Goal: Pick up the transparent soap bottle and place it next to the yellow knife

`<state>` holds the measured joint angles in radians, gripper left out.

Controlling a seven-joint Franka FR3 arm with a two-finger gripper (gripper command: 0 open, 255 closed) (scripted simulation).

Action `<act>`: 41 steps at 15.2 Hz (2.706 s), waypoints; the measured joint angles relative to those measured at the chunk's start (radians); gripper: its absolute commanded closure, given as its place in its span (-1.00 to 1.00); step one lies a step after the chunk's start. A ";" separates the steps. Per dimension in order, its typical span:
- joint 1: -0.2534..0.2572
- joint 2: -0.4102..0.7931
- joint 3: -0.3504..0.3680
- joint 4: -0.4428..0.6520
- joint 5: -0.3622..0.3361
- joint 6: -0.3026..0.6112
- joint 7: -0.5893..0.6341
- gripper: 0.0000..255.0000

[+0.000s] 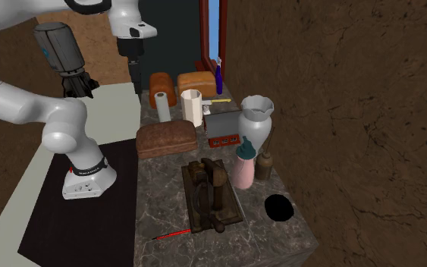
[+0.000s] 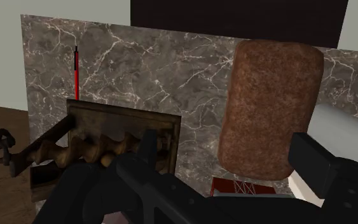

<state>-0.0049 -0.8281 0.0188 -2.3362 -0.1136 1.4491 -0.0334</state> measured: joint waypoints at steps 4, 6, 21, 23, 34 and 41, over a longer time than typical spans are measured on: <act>-0.011 0.034 -0.029 -0.019 -0.015 0.073 -0.013 -1.00; -0.019 0.062 -0.051 -0.050 -0.024 0.149 -0.017 -1.00; -0.059 0.480 -0.233 0.005 -0.016 0.664 -0.103 -1.00; -0.059 0.551 -0.255 0.038 0.005 0.721 -0.123 -1.00; -0.081 0.908 -0.333 0.252 0.210 0.932 -0.284 -1.00; -0.088 0.991 -0.325 0.257 0.257 1.006 -0.315 -1.00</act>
<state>-0.0925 0.1625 -0.3063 -2.0795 0.1430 2.4553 -0.3486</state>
